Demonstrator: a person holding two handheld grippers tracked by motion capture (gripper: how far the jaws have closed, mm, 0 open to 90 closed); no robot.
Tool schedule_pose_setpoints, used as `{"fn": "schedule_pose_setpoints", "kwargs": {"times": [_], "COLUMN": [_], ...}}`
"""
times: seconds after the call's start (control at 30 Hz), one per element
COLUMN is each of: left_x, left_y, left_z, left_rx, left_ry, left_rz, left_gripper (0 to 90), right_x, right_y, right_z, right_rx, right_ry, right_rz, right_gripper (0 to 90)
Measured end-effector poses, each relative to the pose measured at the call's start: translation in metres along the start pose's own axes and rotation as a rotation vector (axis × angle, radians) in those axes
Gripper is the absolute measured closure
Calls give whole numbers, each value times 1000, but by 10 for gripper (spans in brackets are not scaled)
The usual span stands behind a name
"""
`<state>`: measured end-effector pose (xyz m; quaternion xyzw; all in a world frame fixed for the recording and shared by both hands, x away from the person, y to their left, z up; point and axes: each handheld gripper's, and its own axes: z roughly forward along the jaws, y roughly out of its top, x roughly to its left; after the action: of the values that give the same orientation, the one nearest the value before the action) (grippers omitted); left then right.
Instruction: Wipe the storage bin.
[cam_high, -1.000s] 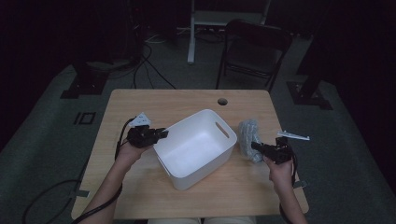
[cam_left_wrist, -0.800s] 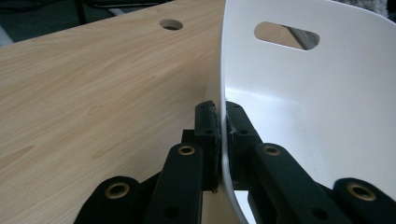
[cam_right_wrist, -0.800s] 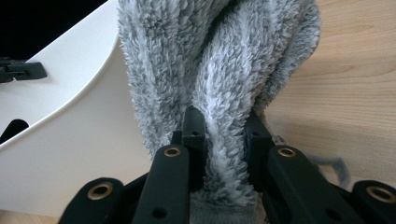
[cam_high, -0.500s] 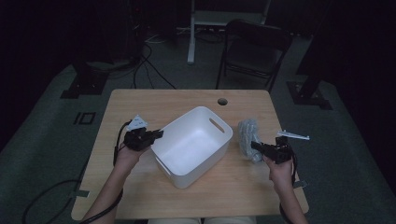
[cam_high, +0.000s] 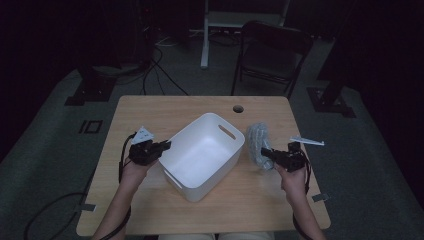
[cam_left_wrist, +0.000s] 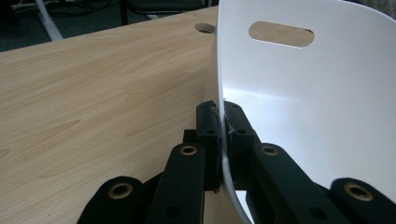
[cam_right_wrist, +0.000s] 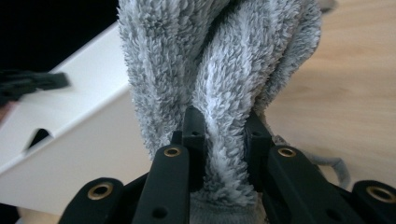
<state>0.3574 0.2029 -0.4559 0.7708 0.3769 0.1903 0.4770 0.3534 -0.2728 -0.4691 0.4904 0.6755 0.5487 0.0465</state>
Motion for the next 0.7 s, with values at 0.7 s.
{"fn": "schedule_pose_setpoints", "kwargs": {"times": [0.7], "left_x": [5], "left_y": [-1], "left_z": [3], "left_rx": [-28], "left_ry": [-59], "left_rz": [9], "left_gripper": [865], "right_x": [22], "right_y": [-3], "right_z": [38], "right_rx": [27], "right_ry": [-7], "right_rz": [-44], "right_gripper": [763]}}
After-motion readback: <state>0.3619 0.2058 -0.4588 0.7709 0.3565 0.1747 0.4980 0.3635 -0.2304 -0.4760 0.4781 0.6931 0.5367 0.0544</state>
